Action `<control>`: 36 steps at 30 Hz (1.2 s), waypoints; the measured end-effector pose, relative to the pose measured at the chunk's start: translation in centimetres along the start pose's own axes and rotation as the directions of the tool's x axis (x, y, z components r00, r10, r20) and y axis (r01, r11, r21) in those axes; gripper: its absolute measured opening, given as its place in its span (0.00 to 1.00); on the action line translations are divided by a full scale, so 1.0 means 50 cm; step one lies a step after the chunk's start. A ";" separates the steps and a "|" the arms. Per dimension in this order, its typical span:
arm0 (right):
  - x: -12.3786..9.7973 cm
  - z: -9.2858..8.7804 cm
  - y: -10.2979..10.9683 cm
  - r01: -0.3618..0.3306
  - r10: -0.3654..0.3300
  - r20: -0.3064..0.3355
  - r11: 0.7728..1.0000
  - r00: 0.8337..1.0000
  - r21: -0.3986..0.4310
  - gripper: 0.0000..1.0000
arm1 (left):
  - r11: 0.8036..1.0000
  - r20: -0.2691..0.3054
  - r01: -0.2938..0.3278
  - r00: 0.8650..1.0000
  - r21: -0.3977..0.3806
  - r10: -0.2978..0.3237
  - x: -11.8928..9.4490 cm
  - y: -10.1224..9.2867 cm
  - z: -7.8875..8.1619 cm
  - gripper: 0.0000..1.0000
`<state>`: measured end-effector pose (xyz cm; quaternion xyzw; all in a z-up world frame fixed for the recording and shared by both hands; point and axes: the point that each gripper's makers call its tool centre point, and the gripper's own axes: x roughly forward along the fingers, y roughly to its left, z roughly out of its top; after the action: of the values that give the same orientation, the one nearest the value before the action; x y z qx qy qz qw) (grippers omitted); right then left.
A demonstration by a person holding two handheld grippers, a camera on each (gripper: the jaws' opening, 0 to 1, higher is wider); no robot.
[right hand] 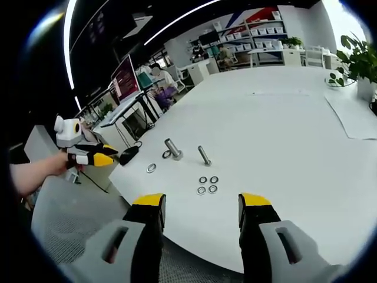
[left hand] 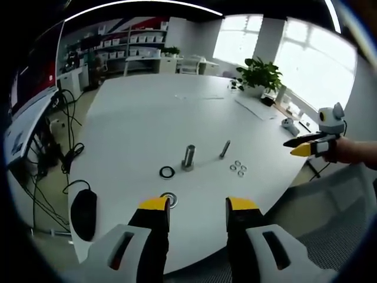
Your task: Place the washer onto the threaded stud by aligning its center hole with the stud, sliding it down to the base, and recovering from edge contact or off-axis alignment until the washer reaches the visible bottom stop.
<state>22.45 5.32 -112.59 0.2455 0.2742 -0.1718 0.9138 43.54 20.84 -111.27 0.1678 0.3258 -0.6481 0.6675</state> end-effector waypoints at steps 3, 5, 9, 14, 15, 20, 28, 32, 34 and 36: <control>0.002 -0.002 -0.001 -0.001 0.001 -0.007 1.000 1.000 -0.002 0.52 | 1.000 -0.006 0.002 1.000 0.000 -0.002 0.001 0.001 -0.003 0.36; 0.001 -0.001 -0.001 -0.002 0.002 -0.008 1.000 1.000 -0.005 0.52 | 1.000 -0.007 0.002 1.000 0.001 -0.002 0.000 -0.001 -0.003 0.36; 0.001 -0.004 0.003 -0.008 0.008 -0.014 1.000 1.000 -0.005 0.52 | 1.000 -0.021 0.003 1.000 0.007 -0.003 0.004 0.000 -0.009 0.36; 0.001 -0.002 0.001 -0.002 0.002 -0.012 1.000 1.000 -0.015 0.52 | 0.999 -0.048 0.010 0.999 0.033 -0.008 0.011 -0.003 -0.019 0.36; 0.001 -0.001 0.001 -0.003 0.003 -0.010 1.000 1.000 -0.014 0.52 | 0.999 -0.053 0.010 0.999 0.041 -0.008 0.010 -0.006 -0.019 0.36; 0.001 -0.002 0.002 -0.008 0.007 -0.014 1.000 1.000 -0.016 0.52 | 0.997 -0.062 0.006 0.998 0.081 -0.001 0.012 -0.001 -0.016 0.35; 0.002 0.001 0.007 -0.016 0.016 -0.016 1.000 1.000 -0.020 0.52 | 0.998 -0.054 -0.004 0.998 0.063 0.008 0.016 0.020 0.000 0.35; 0.003 -0.002 0.008 -0.020 0.019 -0.024 0.999 1.000 -0.028 0.52 | 1.000 -0.046 -0.013 0.999 -0.023 0.012 0.023 0.031 0.008 0.36; 0.002 0.000 0.007 -0.020 0.020 -0.021 1.000 1.000 -0.020 0.52 | 0.997 -0.058 -0.018 0.998 -0.070 0.014 0.034 0.039 0.009 0.37; 0.004 0.001 0.004 -0.020 0.020 -0.020 1.000 1.000 -0.016 0.52 | 0.996 -0.091 -0.039 0.995 -0.078 0.032 0.051 0.055 0.002 0.37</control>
<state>22.74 5.42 -112.59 0.2424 0.2821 -0.1581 0.9147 46.13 19.12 -113.41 0.1758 0.3781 -0.6146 0.6696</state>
